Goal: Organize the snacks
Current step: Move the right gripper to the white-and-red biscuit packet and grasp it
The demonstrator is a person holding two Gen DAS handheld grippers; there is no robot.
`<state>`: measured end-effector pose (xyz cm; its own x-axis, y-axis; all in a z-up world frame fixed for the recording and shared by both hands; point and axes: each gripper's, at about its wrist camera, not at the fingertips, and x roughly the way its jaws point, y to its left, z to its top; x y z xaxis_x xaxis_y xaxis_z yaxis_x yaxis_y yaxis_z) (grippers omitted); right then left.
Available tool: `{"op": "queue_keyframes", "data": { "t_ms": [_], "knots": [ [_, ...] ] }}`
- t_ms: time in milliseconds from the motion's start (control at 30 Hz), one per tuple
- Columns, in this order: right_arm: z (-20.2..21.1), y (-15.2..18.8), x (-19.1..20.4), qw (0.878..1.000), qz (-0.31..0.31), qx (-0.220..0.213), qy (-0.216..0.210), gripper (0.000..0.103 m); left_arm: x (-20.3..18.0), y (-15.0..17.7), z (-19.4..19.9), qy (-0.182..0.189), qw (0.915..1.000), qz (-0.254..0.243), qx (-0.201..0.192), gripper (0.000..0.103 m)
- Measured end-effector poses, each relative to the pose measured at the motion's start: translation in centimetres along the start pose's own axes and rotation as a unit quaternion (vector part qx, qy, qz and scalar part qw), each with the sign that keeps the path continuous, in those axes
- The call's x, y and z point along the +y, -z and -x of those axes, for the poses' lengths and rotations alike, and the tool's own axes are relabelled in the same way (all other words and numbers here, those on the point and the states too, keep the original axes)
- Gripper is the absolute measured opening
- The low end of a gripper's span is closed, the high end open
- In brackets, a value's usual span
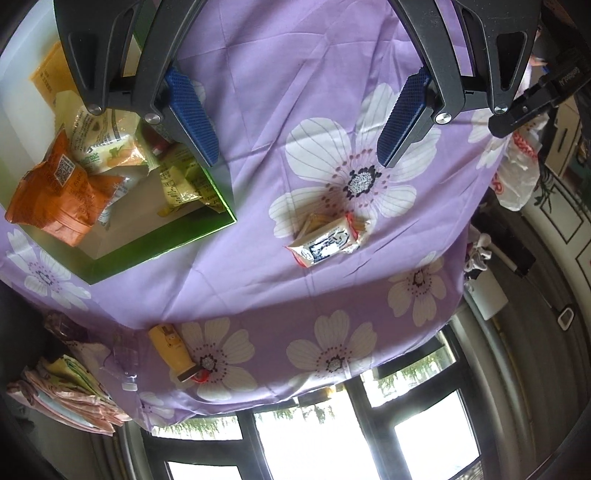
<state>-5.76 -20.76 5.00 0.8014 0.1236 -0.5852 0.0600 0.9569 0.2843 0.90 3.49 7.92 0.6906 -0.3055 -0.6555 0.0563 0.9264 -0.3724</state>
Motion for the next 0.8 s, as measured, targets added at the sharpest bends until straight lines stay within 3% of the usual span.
{"op": "queue_keyframes", "data": {
  "t_ms": [100, 233, 467, 633, 800],
  "knots": [
    [-0.7, 0.2, 0.7, 1.000, 0.014, 0.010, 0.000, 0.087, 0.4, -0.2, -0.1, -0.021, 0.9997, -0.005, -0.010, 0.102],
    [-2.6, -0.5, 1.5, 0.998, 0.015, 0.050, -0.027, 0.087, 1.5, -0.7, -0.7, -0.016, 0.9998, 0.010, 0.000, 0.102],
    [-9.2, -6.0, 4.5, 0.993, 0.033, 0.107, -0.035, 0.088, 3.6, -1.2, -1.5, -0.011, 0.9982, 0.055, 0.022, 0.102],
    [-16.8, -10.5, 6.2, 0.986, 0.077, 0.144, 0.044, 0.087, 4.1, -1.5, -2.0, -0.002, 0.9973, 0.065, 0.034, 0.102],
    [-22.9, -13.1, 5.0, 0.980, 0.037, 0.188, 0.058, 0.087, 4.3, -1.6, -2.8, -0.007, 0.9964, 0.069, 0.048, 0.102]
  ]
}}
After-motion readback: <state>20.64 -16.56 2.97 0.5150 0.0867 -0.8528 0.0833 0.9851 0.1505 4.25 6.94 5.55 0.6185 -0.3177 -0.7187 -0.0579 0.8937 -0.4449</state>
